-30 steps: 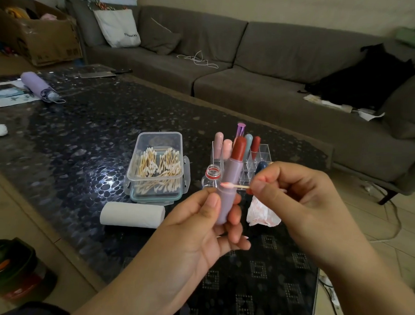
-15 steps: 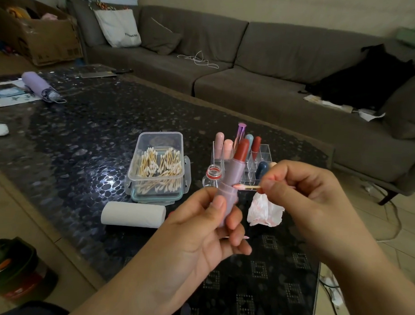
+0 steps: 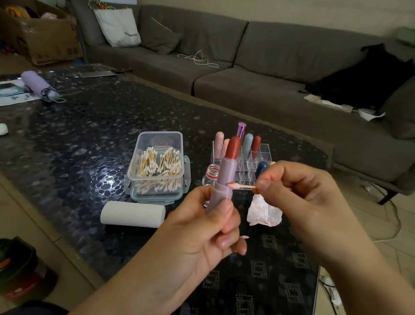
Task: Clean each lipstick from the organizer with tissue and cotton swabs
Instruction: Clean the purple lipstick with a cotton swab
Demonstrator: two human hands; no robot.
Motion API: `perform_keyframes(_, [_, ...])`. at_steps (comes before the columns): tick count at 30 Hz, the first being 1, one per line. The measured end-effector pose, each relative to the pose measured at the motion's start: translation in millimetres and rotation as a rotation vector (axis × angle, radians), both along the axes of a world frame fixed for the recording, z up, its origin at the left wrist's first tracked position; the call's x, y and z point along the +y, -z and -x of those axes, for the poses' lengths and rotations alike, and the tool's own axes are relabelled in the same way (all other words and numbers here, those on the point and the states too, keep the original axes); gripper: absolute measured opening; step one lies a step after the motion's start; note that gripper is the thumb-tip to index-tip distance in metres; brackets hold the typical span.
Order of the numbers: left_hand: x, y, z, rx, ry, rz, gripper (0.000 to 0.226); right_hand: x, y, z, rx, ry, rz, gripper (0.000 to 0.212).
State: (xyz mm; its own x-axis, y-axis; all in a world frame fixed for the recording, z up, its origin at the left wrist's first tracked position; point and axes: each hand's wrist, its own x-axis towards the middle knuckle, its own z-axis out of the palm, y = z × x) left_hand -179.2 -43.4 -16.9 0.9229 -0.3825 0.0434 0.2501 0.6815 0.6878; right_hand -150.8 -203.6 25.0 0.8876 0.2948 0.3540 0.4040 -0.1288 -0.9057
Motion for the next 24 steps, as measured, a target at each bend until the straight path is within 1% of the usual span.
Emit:
perform_keyframes(3, [2.4,0.4,2.2,-0.056,0.045,0.013,0.021,0.2,0.9,0.3,-0.007,-0.032,-0.007,0.022])
perform_keyframes(6, [1.2,-2.6,4.5,-0.053,0.011,-0.029,0.012,-3.6,-0.2,-1.7,0.012,0.013,-0.014,0.014])
perform_keyframes(8, [0.6,-4.3,5.6,-0.041,-0.026,-0.063,0.019,-4.5,-1.0,-1.5,0.010,0.018,-0.017,0.011])
perform_keyframes(11, [0.0,-4.2,5.8,-0.022,-0.036,-0.045,0.025,-0.7,-1.1,2.0,-0.015,-0.012,0.014,0.016])
perform_keyframes(13, [1.4,-1.4,3.5,-0.013,-0.005,-0.007,0.025,1.3,-1.2,2.9,-0.023,-0.022,0.038,0.018])
perform_keyframes(15, [2.8,-0.2,2.5,-0.025,0.036,0.022,0.036,-0.2,-1.7,1.6,-0.019,-0.001,0.048,0.020])
perform_keyframes(17, [1.8,-0.9,3.2,-0.018,0.019,-0.015,0.039,-3.0,-2.5,-0.1,-0.002,0.035,0.042,0.015])
perform_keyframes(18, [1.2,-1.8,3.8,-0.012,-0.004,-0.046,0.037,-3.7,-2.8,-0.4,-0.001,0.045,0.047,0.014])
perform_keyframes(20, [0.7,-4.3,5.3,-0.009,-0.039,-0.082,0.028,-3.0,-1.3,0.1,-0.023,0.030,0.063,0.021])
perform_keyframes(22, [1.0,-5.0,5.8,-0.023,-0.023,-0.079,0.018,-0.8,-0.1,1.3,-0.036,-0.005,0.061,0.027])
perform_keyframes(24, [1.6,-6.0,6.3,-0.031,-0.019,-0.074,0.004,-0.6,0.5,0.8,-0.036,-0.015,0.059,0.029])
